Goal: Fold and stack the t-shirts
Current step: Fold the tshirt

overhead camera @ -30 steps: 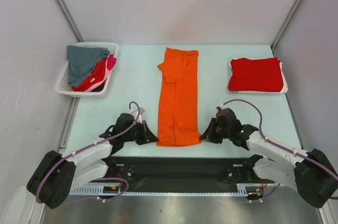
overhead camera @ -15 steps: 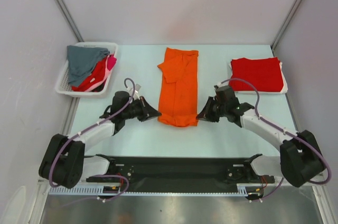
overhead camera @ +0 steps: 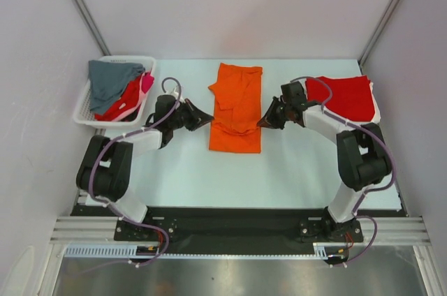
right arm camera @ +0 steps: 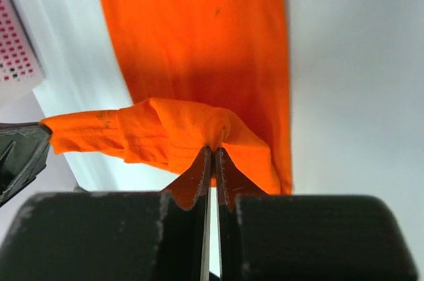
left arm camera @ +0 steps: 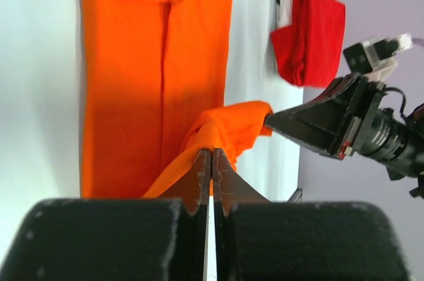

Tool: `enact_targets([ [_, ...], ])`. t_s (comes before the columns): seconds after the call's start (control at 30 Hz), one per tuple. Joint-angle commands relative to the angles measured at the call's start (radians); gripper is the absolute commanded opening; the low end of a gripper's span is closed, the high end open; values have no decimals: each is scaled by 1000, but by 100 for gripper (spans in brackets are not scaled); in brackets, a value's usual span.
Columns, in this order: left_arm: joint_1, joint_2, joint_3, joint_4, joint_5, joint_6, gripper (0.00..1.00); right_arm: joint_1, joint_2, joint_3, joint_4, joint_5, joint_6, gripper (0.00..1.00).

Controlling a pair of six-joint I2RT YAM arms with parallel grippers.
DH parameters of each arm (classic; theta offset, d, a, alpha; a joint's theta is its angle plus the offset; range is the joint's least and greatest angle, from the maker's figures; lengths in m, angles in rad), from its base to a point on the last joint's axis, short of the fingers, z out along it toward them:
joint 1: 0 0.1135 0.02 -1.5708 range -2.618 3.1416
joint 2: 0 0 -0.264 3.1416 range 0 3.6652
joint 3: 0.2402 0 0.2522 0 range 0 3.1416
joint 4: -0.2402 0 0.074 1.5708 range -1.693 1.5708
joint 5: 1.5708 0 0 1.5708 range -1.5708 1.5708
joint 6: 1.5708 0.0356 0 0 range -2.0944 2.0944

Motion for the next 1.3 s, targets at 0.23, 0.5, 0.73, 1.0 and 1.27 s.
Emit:
enact_targets([
  [0.23, 26, 234, 251, 99, 30, -71, 0, -41, 155, 214, -31, -11, -21, 0],
  [0.5, 46, 292, 340, 22, 10, -41, 0, -70, 213, 284, -32, 9, -13, 0],
  [0.73, 54, 372, 424, -13, 10, -37, 0, -91, 272, 327, -31, -8, -6, 0],
  [1.0, 57, 415, 455, -39, 10, -24, 0, -102, 252, 312, -17, -2, -1, 0],
  [1.27, 61, 513, 539, -56, 26, -27, 7, -107, 293, 359, -2, 11, -2, 7],
])
